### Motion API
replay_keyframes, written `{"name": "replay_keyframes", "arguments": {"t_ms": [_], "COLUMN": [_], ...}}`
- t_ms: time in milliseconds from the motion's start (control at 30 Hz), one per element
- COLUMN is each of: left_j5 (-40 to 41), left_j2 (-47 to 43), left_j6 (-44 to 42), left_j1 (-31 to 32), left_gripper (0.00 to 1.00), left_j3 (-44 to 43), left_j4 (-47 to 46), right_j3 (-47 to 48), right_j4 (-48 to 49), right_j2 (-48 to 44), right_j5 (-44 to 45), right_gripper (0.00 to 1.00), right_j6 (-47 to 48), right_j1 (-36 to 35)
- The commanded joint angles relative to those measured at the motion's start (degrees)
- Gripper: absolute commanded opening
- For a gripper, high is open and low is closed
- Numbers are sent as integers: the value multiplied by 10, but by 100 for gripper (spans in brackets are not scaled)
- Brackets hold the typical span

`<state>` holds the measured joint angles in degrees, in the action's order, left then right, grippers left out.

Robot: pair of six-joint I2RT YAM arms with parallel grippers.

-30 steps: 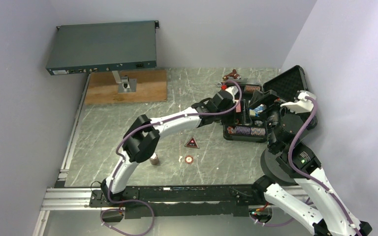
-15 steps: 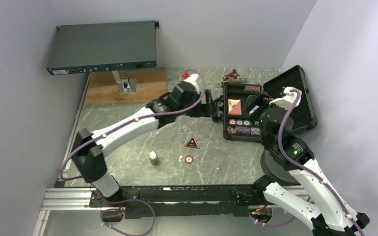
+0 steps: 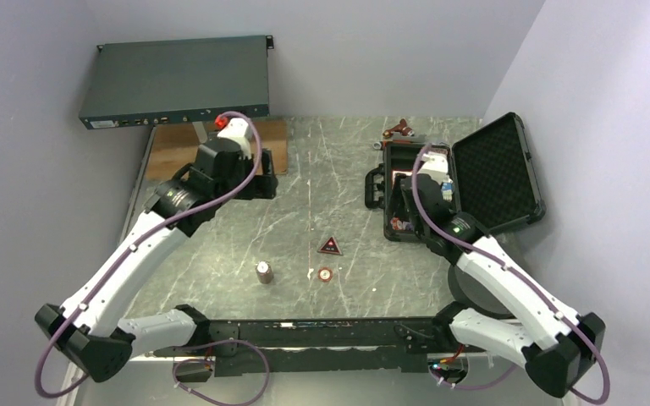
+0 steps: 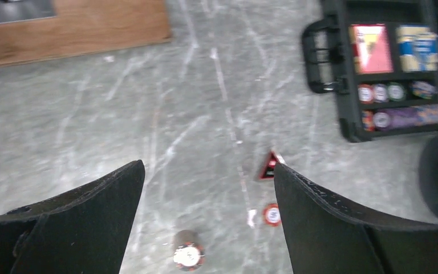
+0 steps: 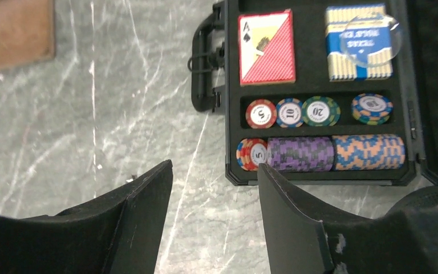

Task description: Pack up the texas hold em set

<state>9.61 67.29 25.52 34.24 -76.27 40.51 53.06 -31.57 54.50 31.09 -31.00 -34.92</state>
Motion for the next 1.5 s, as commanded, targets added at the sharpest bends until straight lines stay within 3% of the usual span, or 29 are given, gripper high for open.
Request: {"name": "replay_keyframes", "arguments": {"t_ms": [0, 67, 200, 600, 833, 1467], "left_j5": [77, 110, 91, 92, 88, 81], "left_j2": [-36, -43, -46, -67, -67, -79], "left_j6": [-73, -69, -85, -126, -127, -123], "left_j1": [-34, -57, -93, -101, -105, -107], "left_gripper": [89, 89, 89, 89, 88, 88], "left_j3": [46, 72, 117, 153, 152, 160], "left_j4": [45, 40, 13, -9, -3, -5], "right_j3": [16, 24, 41, 66, 94, 83], "right_j4": [-12, -9, -12, -34, -58, -70], "right_j2": [54, 81, 133, 250, 303, 353], "right_j5": [-57, -85, -114, -46, -13, 11], "right_gripper": [58, 56, 49, 46, 38, 37], "right_j6": [27, 35, 36, 70, 78, 63], "right_j1": [2, 4, 5, 19, 22, 21]}}
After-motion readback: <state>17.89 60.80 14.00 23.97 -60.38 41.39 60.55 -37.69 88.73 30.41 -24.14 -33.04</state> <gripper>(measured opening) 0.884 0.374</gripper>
